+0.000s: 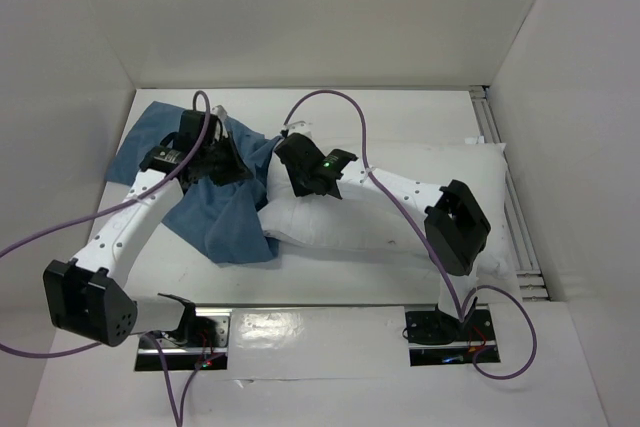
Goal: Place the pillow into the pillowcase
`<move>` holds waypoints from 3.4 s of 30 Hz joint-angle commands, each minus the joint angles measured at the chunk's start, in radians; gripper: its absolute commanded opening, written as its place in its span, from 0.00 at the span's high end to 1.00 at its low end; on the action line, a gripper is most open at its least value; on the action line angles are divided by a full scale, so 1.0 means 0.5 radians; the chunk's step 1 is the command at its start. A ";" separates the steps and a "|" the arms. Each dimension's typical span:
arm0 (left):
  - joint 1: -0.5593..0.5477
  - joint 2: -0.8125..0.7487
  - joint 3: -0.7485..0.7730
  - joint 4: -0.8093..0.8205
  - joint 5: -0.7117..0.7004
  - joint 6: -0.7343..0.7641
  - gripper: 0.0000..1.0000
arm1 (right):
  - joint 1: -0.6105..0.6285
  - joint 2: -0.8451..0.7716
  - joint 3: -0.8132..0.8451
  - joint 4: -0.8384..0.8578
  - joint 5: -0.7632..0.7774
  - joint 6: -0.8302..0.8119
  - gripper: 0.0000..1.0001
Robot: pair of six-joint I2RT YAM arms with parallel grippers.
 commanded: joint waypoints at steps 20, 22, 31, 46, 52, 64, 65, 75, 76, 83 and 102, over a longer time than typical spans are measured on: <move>0.021 -0.034 0.170 0.578 1.159 -0.485 1.00 | 0.008 -0.312 -0.077 0.097 -0.042 0.277 1.00; -0.059 -0.034 0.170 0.597 1.208 -0.507 1.00 | 0.008 -0.361 -0.117 0.191 -0.024 0.317 1.00; -0.216 -0.163 -0.342 0.447 1.190 -0.382 0.96 | 0.008 -0.459 -0.568 0.563 0.013 0.642 1.00; -0.173 0.091 0.455 -0.161 0.580 0.189 0.70 | 0.008 -0.999 -0.655 0.247 0.323 0.557 0.35; -0.145 0.701 1.104 -0.222 0.435 0.189 0.24 | -0.017 -0.843 -0.299 -0.020 0.421 0.425 0.19; -0.228 1.757 2.103 -0.762 -0.148 0.266 0.16 | -0.486 -0.570 0.132 -0.560 0.225 0.158 0.05; -0.228 1.800 2.103 -0.762 -0.148 0.266 0.17 | -0.535 -0.570 0.110 -0.590 0.225 0.158 0.05; -0.246 1.837 2.140 -0.762 -0.041 0.309 0.89 | -0.732 -0.634 -0.206 -0.545 0.081 0.090 0.03; -0.246 1.837 2.167 -0.762 -0.022 0.309 0.95 | -0.732 -0.634 -0.236 -0.523 0.062 0.072 0.04; -0.265 1.739 2.305 -0.762 0.149 0.331 1.00 | -0.732 -0.554 -0.396 -0.342 -0.137 0.118 1.00; -0.384 1.558 2.300 -0.602 0.304 0.355 1.00 | -0.713 -0.729 -0.295 -0.419 0.093 0.259 1.00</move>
